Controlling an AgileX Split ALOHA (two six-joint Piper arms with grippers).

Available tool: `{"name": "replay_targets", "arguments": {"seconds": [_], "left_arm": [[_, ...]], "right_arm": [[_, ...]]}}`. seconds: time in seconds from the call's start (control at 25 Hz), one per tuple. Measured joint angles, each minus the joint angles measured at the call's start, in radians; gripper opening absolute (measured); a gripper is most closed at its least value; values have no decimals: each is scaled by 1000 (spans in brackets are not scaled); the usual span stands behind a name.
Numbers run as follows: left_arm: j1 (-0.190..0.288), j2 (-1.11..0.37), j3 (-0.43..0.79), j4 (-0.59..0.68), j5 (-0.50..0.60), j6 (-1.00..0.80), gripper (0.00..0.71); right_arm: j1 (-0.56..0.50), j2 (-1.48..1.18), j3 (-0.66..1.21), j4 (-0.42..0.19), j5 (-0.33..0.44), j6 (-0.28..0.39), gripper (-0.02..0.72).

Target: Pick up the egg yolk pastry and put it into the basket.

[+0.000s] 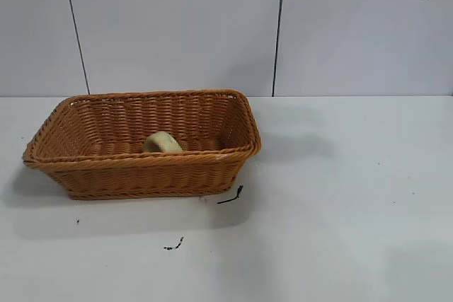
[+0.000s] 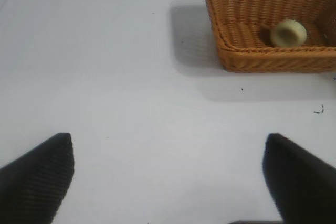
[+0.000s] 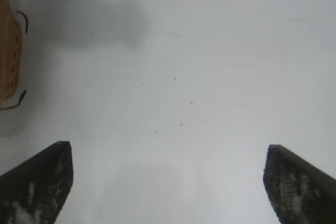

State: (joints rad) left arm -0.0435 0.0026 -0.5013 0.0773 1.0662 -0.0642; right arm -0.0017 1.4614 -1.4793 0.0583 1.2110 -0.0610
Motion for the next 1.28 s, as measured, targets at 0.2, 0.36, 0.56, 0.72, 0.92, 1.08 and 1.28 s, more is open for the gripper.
{"name": "replay_targets", "arguments": {"seconds": [0.2,0.36,0.56,0.72,0.92,1.08,1.28], "left_arm": [[0,0,0,0,0,0,696],[0,0,0,0,0,0,696],[0,0,0,0,0,0,696],[0,0,0,0,0,0,696],[0,0,0,0,0,0,696],[0,0,0,0,0,0,696],[0,0,0,0,0,0,696]], "right_arm": [[0,-315,301,-10,2,0,683],[0,-569,521,-29,-8,0,683],[0,-888,771,-49,-111,-1,683],[0,-1104,928,-49,-168,-3,683],[0,-1267,978,-50,-185,-3,683],[22,-1358,978,-51,-186,-3,683],[24,-1463,978,-58,-187,5,683]]}}
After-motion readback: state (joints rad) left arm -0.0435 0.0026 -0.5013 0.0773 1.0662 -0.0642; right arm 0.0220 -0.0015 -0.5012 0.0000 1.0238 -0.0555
